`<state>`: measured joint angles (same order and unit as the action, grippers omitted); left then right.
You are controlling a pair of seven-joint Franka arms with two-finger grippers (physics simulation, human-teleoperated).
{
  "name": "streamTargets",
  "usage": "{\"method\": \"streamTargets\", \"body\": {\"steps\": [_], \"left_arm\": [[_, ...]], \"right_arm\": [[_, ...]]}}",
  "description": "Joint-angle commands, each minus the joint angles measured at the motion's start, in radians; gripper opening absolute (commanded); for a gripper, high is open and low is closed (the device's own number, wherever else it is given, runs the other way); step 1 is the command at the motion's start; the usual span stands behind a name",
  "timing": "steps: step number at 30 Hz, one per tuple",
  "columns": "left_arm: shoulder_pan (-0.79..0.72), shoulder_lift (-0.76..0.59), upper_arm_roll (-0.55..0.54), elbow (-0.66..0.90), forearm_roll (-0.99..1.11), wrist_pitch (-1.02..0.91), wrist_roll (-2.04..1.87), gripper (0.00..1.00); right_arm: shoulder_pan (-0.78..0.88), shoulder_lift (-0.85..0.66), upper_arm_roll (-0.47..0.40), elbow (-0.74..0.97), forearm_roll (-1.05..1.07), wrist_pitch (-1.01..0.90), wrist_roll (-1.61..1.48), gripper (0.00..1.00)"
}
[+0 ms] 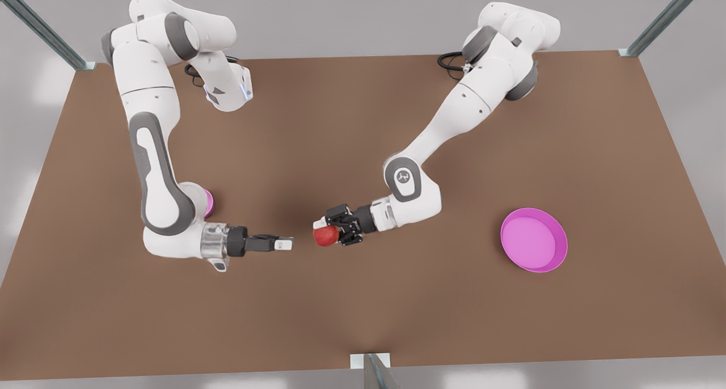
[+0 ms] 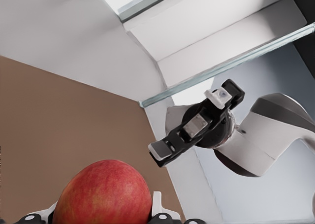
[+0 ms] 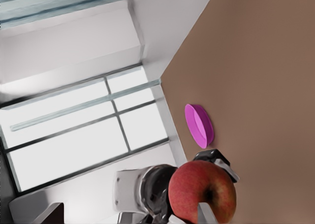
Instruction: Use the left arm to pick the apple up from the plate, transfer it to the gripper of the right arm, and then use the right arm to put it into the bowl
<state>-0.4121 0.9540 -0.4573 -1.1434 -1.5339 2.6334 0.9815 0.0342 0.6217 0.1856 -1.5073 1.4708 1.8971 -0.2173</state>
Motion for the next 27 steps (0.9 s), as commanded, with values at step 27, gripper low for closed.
{"method": "streamTargets", "body": {"steps": [27], "left_arm": [[0.006, 0.020, -0.063, 0.002, -0.161, 0.030, 1.177, 0.65]], "right_arm": [[-0.131, -0.076, 0.166, -0.295, 0.017, 0.068, -0.738, 1.00]]}}
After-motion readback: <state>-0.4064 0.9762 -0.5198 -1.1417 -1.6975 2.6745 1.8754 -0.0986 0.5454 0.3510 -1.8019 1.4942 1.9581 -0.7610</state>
